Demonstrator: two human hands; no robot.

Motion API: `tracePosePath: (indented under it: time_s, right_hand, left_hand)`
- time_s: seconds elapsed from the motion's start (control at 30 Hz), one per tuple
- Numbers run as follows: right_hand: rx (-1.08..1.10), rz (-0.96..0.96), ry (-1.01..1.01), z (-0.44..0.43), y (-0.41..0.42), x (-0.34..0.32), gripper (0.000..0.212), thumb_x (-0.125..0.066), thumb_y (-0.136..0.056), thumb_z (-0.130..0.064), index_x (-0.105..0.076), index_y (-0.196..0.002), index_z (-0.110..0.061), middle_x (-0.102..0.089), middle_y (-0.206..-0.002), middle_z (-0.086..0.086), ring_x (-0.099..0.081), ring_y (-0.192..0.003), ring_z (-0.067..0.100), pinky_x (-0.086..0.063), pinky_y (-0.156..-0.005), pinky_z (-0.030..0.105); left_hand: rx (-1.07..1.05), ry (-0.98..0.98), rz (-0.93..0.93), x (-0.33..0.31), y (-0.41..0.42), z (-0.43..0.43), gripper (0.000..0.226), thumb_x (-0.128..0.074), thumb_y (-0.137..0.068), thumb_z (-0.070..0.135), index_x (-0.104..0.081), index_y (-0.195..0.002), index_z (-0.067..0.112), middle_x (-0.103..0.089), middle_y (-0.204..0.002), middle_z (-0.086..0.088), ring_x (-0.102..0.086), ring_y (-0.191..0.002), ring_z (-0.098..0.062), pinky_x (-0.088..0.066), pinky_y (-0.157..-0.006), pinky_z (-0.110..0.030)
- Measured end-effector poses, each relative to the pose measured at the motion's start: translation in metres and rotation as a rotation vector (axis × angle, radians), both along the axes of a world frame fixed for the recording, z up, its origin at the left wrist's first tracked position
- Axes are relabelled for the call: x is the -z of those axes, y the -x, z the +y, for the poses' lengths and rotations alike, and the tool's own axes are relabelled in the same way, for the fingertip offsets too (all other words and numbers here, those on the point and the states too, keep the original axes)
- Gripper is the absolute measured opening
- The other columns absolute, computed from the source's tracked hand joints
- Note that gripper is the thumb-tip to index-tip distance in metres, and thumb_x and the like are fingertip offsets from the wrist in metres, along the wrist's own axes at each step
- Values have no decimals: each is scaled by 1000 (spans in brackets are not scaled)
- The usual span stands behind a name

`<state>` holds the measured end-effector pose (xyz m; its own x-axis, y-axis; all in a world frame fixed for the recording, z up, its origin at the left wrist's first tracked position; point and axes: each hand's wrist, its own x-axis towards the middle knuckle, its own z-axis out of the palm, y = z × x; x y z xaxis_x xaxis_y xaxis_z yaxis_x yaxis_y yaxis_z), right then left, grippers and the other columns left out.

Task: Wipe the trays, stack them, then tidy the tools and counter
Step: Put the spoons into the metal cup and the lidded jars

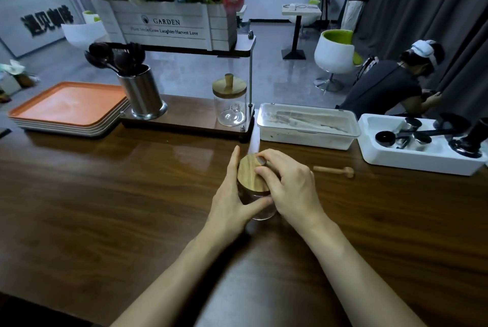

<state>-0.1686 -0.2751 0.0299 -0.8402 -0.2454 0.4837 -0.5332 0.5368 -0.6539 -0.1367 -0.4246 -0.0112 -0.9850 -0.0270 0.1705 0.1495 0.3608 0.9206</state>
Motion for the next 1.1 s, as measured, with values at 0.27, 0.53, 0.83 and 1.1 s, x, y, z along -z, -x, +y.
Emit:
tracePosePath:
  time_s: [0.27,0.53,0.83,1.1]
  right_hand:
    - [38,86,35,-7,-5,3,8,-62,-97,-15,-66,-104,-13,-63,-99,-7,-62,-94,10,-52,-78,36]
    - [218,55,108,28,54,-28,26,-68,-94,-26,-72,-117,-14,-73,-107,-6,-62,-98,3,-48,-85,20]
    - [316,-274,-69,35,61,54,18,-73,-88,-31,-73,-105,-24,-72,-109,-9,-65,-106,15,-44,-86,29]
    - [401,-455,-230,82,32,34,20,-63,-95,-40,-66,-114,-34,-64,-93,-13,-62,-99,18,-42,-79,31]
  left_hand:
    - [2,-16,-21,11,8,-2,120,-84,-69,58,0,-155,58,-54,-146,20,-50,-136,-2,-43,-114,-46]
    - [16,1,-2,11,9,-3,113,-88,-66,57,-21,-156,51,-49,-149,24,-43,-139,3,-39,-118,-44]
    - [8,-15,10,12,3,-2,97,-89,-70,49,-38,-152,35,-52,-148,18,-47,-139,-4,-40,-116,-45]
    - [26,6,17,10,1,-2,95,-85,-69,55,-37,-150,42,-52,-148,19,-47,-138,-3,-41,-116,-45]
